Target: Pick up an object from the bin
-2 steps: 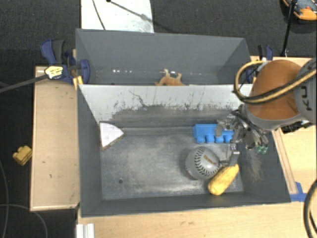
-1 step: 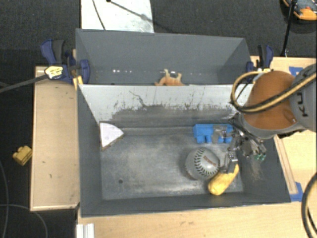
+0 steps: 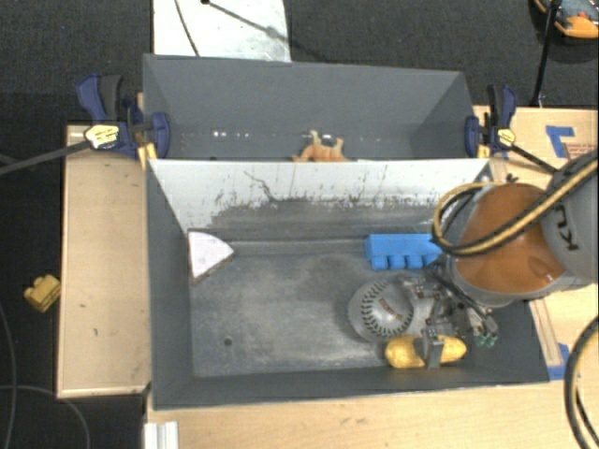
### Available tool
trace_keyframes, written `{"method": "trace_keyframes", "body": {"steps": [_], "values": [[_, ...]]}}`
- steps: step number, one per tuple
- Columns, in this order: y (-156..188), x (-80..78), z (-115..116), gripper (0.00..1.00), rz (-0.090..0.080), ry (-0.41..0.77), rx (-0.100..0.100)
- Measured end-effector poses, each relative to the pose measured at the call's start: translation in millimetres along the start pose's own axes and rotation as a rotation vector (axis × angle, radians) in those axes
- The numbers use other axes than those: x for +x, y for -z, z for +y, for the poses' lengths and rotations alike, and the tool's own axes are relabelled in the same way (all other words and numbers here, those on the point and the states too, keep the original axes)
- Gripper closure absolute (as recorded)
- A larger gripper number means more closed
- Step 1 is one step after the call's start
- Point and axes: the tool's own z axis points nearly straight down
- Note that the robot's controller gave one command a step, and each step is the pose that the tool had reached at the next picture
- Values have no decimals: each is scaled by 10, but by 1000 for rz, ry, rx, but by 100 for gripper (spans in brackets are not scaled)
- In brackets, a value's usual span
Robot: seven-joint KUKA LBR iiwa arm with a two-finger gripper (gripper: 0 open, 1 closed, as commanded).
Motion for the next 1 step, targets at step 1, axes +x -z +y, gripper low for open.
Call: {"method": "trace_keyframes", "body": {"steps": [1], "values": [[-40, 83, 10, 0, -4, -11, 0]]}}
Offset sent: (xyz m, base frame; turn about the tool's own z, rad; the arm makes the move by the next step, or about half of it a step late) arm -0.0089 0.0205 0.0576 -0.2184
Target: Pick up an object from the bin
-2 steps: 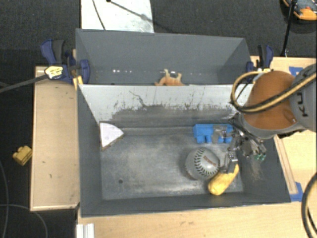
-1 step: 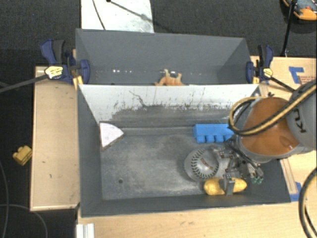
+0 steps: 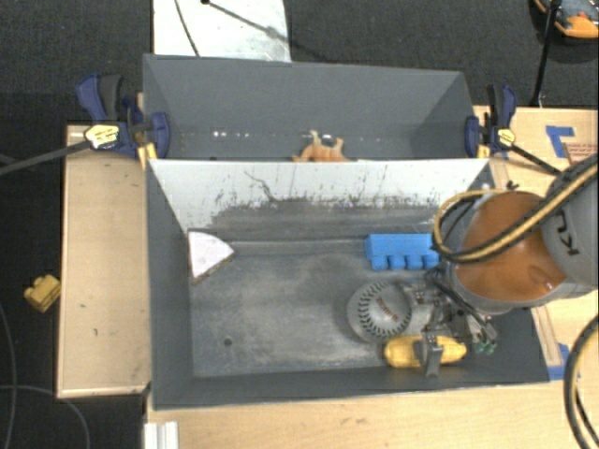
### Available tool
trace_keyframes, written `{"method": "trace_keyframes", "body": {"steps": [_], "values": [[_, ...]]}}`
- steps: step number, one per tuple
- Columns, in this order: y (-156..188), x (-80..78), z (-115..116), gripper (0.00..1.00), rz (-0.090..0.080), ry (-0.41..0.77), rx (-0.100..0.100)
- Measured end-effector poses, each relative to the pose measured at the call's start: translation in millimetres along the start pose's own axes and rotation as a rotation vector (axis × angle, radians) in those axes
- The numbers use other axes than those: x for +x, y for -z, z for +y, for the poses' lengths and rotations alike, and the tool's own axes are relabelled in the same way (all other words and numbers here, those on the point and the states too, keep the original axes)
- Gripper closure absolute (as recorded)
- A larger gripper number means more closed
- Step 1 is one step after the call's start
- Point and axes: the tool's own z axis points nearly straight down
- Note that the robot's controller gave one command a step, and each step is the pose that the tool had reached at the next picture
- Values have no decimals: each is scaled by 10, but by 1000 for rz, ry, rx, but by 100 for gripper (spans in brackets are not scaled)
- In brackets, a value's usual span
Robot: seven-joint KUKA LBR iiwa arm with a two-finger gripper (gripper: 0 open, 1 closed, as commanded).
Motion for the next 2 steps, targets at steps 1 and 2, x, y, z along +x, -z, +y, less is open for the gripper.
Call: {"method": "trace_keyframes", "body": {"steps": [1, 2], "values": [[340, 22, 79, 0, 10, 137, -2], [374, -21, 176, 0, 1, 196, -1]]}}
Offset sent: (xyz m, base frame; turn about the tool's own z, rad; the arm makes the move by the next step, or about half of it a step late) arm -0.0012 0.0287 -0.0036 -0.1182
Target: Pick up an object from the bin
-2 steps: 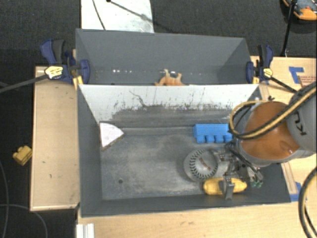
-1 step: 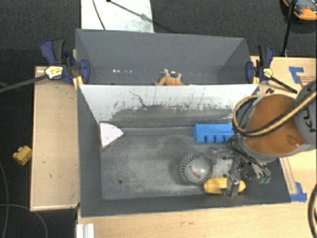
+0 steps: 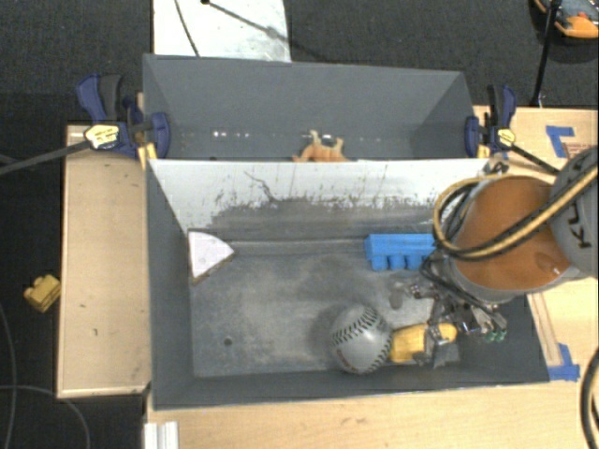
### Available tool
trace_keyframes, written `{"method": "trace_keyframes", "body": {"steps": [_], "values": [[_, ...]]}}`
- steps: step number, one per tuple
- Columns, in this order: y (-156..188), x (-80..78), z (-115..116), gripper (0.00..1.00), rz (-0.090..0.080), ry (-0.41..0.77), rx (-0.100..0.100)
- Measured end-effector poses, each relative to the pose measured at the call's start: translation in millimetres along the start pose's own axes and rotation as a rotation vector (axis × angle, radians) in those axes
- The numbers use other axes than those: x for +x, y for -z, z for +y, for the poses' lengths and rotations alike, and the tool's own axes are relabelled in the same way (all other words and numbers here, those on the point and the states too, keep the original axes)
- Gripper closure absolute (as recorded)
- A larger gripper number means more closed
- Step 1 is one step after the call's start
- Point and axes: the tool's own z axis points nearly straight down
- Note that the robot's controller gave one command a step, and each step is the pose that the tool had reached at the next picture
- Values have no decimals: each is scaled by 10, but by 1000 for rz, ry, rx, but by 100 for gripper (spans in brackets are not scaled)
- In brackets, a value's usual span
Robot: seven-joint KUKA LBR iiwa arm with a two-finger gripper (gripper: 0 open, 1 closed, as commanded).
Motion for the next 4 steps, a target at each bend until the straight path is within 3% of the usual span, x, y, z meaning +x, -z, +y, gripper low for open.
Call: {"method": "trace_keyframes", "body": {"steps": [1, 2, 3, 4], "values": [[-395, -33, 216, 100, 9, -327, -2], [-395, -33, 216, 100, 9, -326, -2], [-401, -26, 227, 0, 5, -338, -1], [-399, -27, 227, 0, 5, -336, -1]]}}
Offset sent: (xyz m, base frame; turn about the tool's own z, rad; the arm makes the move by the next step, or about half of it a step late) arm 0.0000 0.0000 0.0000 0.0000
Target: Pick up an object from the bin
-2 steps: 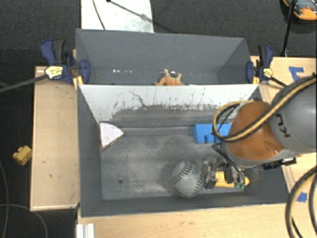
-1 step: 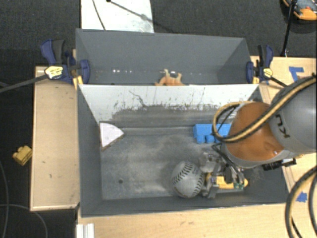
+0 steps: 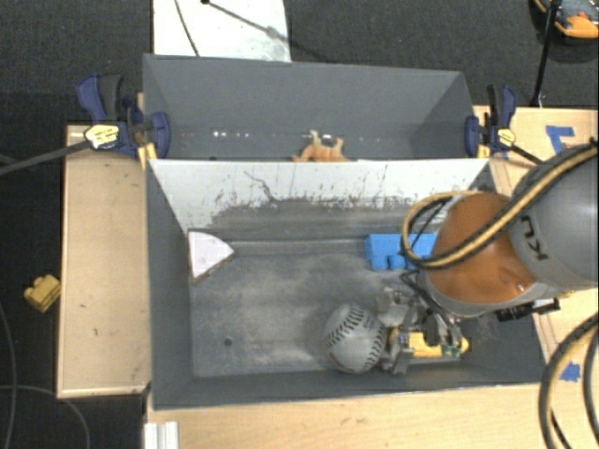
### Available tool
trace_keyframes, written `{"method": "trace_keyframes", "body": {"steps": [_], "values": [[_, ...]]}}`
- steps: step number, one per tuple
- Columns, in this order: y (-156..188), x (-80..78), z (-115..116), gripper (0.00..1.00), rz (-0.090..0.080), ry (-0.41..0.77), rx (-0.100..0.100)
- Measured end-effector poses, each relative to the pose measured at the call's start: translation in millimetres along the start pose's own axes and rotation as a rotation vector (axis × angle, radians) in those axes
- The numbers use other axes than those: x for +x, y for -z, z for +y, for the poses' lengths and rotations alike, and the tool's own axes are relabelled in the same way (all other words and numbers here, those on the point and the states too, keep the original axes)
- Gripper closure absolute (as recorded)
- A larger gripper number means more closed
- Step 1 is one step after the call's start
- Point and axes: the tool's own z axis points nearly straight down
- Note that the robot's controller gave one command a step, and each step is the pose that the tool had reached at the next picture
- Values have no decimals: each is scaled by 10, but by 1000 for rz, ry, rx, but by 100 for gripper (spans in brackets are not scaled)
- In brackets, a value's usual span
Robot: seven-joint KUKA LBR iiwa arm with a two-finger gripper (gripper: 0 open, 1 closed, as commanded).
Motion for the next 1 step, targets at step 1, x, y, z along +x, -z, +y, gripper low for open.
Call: {"method": "trace_keyframes", "body": {"steps": [1], "values": [[247, -2, -61, 0, 4, 9, 1]]}}
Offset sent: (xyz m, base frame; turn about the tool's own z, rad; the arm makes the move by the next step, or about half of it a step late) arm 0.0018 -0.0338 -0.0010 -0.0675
